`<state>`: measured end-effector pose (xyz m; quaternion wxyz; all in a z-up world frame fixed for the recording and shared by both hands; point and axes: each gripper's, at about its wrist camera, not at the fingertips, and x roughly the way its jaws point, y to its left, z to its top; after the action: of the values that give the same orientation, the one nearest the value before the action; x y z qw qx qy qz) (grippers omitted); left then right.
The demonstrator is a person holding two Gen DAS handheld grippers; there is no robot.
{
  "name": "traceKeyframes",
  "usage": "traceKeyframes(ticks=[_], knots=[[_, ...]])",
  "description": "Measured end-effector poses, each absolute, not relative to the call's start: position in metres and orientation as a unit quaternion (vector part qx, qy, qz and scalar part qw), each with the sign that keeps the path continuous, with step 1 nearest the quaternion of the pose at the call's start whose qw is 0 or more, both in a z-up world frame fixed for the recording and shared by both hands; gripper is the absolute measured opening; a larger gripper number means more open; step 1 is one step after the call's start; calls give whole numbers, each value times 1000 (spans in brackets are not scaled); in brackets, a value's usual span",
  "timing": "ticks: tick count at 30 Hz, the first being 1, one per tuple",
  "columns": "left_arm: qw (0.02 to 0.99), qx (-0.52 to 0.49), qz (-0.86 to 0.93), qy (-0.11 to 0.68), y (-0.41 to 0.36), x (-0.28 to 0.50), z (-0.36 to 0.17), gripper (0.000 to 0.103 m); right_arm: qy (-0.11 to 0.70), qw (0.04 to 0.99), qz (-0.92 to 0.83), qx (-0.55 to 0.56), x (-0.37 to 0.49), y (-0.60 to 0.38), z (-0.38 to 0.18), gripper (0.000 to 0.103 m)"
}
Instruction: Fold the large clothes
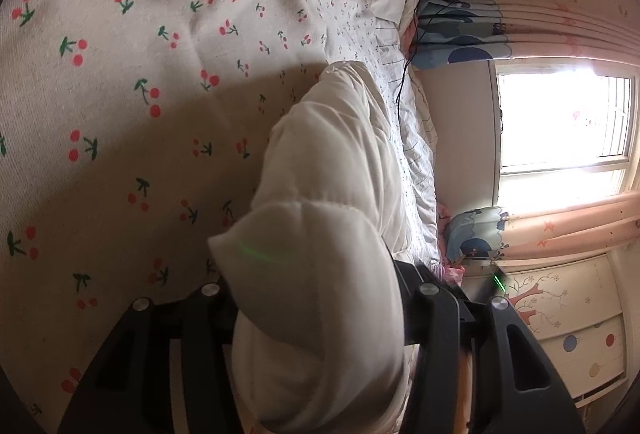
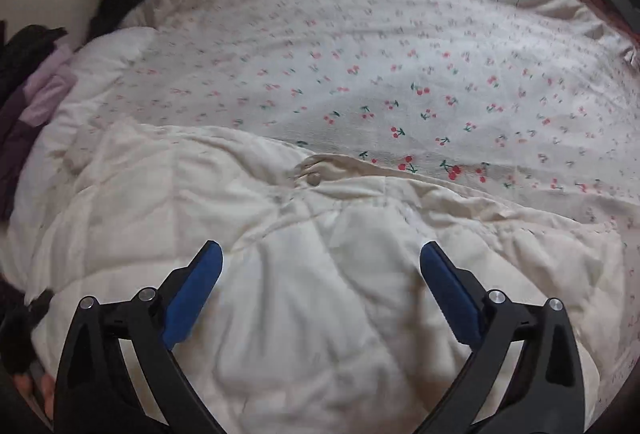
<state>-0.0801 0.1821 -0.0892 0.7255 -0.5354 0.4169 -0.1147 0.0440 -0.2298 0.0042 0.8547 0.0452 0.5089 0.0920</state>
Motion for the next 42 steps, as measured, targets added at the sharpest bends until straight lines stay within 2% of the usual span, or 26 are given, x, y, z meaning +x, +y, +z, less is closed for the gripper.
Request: traceKeyframes(ticks=[2,4,5,8,12,14,16,19,22,25,29,31,33,35,38,42], knots=[[727,-534,-112,418,182,-80,-89,53,495,863,95,25,-6,-226,5,96],[730,-530,-112,417,181,-79,-88,53,531,842,95,-13,-29,-207,-31,97],[733,-526,-115,416,179,-79,-86,53,518,849,100,-21,-35,-206,-41,97],[754,-497,-111,414,174,-81,-77,53,533,841,90,23,-34,-217,-27,97],[754,-498,-118,412,177,-83,-74,51,481,874,69,18,-82,-215,8,97],[757,-492,-120,413,176,-81,-73,51,519,853,61,1,-95,-206,-20,97],[759,-487,-122,415,174,-80,-72,51,499,862,70,-50,-104,-195,-38,97],[762,-483,-122,415,175,-80,-70,51,521,851,63,1,-102,-206,-23,97],[751,-492,-129,420,182,-79,-73,51,494,868,49,-2,-127,-201,-2,97],[741,-498,-138,429,186,-76,-77,51,512,857,43,-49,-143,-186,-31,97],[731,-508,-134,436,189,-75,-82,53,505,860,59,26,-135,-194,-4,97],[721,-519,-132,440,192,-75,-86,62,479,876,53,15,-122,-196,19,97],[712,-528,-128,445,193,-74,-91,67,470,882,44,12,-101,-199,28,97],[711,-529,-127,445,193,-70,-92,67,480,877,26,26,-69,-206,20,97],[716,-519,-124,449,189,-64,-93,67,559,828,29,28,-27,-214,-35,97],[731,-494,-127,454,181,-62,-87,67,500,863,46,58,-56,-217,-17,97]])
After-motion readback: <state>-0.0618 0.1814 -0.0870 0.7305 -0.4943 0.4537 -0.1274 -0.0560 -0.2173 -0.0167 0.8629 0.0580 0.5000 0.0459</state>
